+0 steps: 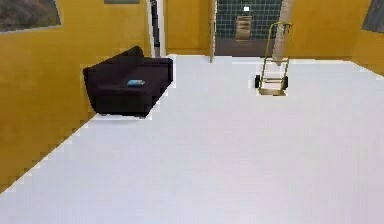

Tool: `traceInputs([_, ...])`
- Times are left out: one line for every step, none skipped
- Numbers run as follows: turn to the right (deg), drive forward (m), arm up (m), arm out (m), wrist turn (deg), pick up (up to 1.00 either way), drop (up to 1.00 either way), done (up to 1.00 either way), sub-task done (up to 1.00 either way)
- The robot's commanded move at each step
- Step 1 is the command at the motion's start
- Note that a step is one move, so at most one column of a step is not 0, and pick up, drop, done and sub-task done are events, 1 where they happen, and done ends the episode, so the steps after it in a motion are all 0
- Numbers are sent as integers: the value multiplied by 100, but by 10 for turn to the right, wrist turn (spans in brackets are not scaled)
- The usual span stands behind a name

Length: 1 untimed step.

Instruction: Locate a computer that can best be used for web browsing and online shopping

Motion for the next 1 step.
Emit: traceInputs([0, 100, 0, 0, 0, 0, 0, 0, 0])
